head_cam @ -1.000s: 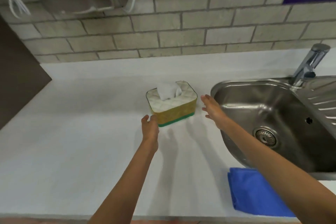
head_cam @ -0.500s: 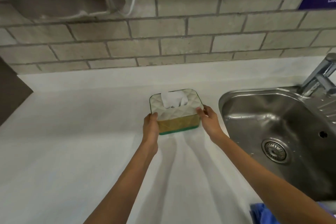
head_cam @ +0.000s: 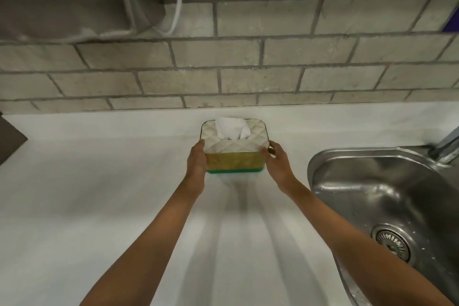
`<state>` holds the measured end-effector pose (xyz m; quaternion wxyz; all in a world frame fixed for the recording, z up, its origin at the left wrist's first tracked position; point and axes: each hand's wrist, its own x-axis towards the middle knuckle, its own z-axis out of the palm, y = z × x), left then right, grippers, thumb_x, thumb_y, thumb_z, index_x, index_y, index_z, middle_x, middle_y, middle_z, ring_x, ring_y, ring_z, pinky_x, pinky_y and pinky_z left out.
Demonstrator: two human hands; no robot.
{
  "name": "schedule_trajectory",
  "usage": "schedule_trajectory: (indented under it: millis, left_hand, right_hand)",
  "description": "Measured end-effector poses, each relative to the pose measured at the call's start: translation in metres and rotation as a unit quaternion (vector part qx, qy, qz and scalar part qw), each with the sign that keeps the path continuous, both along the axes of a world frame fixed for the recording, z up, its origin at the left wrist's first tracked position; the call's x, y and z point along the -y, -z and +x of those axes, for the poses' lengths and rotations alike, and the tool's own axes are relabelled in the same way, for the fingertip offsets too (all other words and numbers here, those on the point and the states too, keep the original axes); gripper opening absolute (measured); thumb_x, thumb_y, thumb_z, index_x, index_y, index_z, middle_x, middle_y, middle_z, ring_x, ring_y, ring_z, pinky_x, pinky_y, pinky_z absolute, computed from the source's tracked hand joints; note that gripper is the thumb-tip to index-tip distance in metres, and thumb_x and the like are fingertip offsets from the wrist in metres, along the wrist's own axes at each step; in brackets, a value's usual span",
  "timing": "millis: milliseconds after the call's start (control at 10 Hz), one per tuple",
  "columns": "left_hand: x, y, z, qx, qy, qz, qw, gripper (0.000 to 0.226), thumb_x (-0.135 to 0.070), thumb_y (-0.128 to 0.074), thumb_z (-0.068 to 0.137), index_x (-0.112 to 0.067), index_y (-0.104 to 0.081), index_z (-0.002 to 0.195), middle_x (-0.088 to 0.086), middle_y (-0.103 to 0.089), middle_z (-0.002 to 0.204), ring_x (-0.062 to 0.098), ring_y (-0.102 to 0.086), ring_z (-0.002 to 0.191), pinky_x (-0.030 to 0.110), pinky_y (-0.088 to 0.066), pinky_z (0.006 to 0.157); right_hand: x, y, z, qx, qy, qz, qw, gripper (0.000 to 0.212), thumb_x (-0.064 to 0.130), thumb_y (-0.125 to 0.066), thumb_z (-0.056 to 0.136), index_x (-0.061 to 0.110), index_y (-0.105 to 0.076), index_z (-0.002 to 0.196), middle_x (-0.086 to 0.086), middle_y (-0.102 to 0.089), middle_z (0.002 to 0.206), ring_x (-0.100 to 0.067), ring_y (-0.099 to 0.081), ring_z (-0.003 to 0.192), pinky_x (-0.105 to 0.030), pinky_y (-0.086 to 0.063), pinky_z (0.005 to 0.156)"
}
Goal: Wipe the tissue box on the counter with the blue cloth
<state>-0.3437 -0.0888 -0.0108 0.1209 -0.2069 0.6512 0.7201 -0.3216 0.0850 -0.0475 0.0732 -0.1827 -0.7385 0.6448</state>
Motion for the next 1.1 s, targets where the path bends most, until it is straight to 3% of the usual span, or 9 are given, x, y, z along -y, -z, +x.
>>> schedule_trajectory:
  millis: [200, 300, 500, 700, 800, 900, 1000, 1100]
  left_hand:
    - [-0.003, 0.006, -0.019, -0.005, -0.005, -0.014, 1.000, 0.048, -0.041, -0.033, 0.096, -0.019, -0.043, 0.137, 0.005, -0.047, 0.142, 0.023, -0.045, 0.128, 0.032, -0.033, 0.105]
    - [-0.003, 0.007, -0.023, -0.006, -0.005, -0.011, 1.000, 0.047, -0.040, -0.034, 0.096, -0.020, -0.042, 0.137, 0.004, -0.047, 0.142, 0.022, -0.044, 0.129, 0.032, -0.033, 0.105]
    - [-0.004, 0.008, -0.025, -0.015, -0.002, -0.019, 1.000, 0.046, -0.039, -0.032, 0.097, -0.021, -0.039, 0.138, 0.004, -0.043, 0.144, 0.022, -0.042, 0.130, 0.035, -0.032, 0.108]
    - [-0.004, 0.009, -0.024, -0.022, 0.007, -0.028, 0.999, 0.045, -0.042, -0.033, 0.096, -0.021, -0.042, 0.135, 0.003, -0.043, 0.144, 0.017, -0.044, 0.116, 0.031, -0.033, 0.100]
    - [-0.002, 0.012, -0.025, -0.011, 0.013, -0.037, 0.999, 0.058, -0.048, -0.032, 0.094, -0.023, -0.027, 0.146, 0.002, -0.032, 0.153, 0.022, -0.035, 0.135, 0.038, -0.028, 0.114]
    - [0.002, 0.008, -0.024, 0.000, 0.017, -0.044, 0.999, 0.063, -0.051, -0.031, 0.094, -0.026, -0.018, 0.149, 0.001, -0.024, 0.157, 0.026, -0.027, 0.141, 0.043, -0.023, 0.117]
    - [0.005, 0.002, -0.016, 0.005, 0.023, -0.050, 0.998, 0.065, -0.053, -0.030, 0.093, -0.023, -0.016, 0.150, 0.001, -0.022, 0.157, 0.025, -0.025, 0.142, 0.042, -0.023, 0.117]
    - [0.009, -0.012, -0.005, 0.016, 0.027, -0.090, 0.995, 0.060, -0.047, -0.032, 0.095, -0.013, -0.027, 0.144, 0.007, -0.038, 0.145, 0.026, -0.039, 0.130, 0.039, -0.034, 0.107]
  right_hand:
    - [-0.002, 0.003, -0.019, 0.007, 0.002, -0.006, 1.000, 0.044, 0.026, -0.050, 0.093, 0.007, -0.044, 0.132, -0.011, -0.054, 0.129, -0.012, -0.050, 0.097, -0.003, -0.043, 0.053]
    - [-0.002, 0.002, -0.023, 0.010, 0.004, -0.005, 1.000, 0.045, 0.025, -0.050, 0.093, 0.007, -0.043, 0.133, -0.010, -0.053, 0.130, -0.011, -0.049, 0.097, 0.000, -0.042, 0.051]
    - [-0.002, 0.001, -0.025, 0.016, 0.001, 0.003, 1.000, 0.046, 0.027, -0.050, 0.092, 0.007, -0.042, 0.134, -0.009, -0.052, 0.132, -0.010, -0.048, 0.100, -0.007, -0.041, 0.056]
    - [-0.002, 0.001, -0.024, 0.025, -0.002, -0.012, 1.000, 0.047, 0.028, -0.049, 0.093, 0.010, -0.040, 0.135, -0.009, -0.051, 0.132, -0.012, -0.048, 0.101, -0.011, -0.040, 0.061]
    - [-0.003, 0.002, -0.024, 0.035, -0.006, -0.018, 0.999, 0.048, 0.030, -0.048, 0.093, 0.012, -0.039, 0.136, -0.011, -0.051, 0.133, -0.014, -0.048, 0.102, -0.013, -0.039, 0.063]
    - [-0.006, -0.007, -0.021, 0.063, -0.006, -0.040, 0.997, 0.054, 0.036, -0.047, 0.093, 0.014, -0.032, 0.140, -0.012, -0.049, 0.135, -0.018, -0.049, 0.105, -0.022, -0.040, 0.079]
    - [-0.013, -0.014, -0.013, 0.102, -0.005, -0.037, 0.994, 0.057, 0.038, -0.045, 0.093, 0.014, -0.029, 0.142, -0.011, -0.044, 0.140, -0.027, -0.047, 0.123, -0.033, -0.037, 0.098]
    - [-0.015, -0.031, 0.005, 0.134, -0.026, -0.004, 0.991, 0.053, 0.037, -0.046, 0.092, 0.006, -0.040, 0.136, -0.018, -0.052, 0.129, -0.033, -0.051, 0.120, -0.039, -0.039, 0.099]
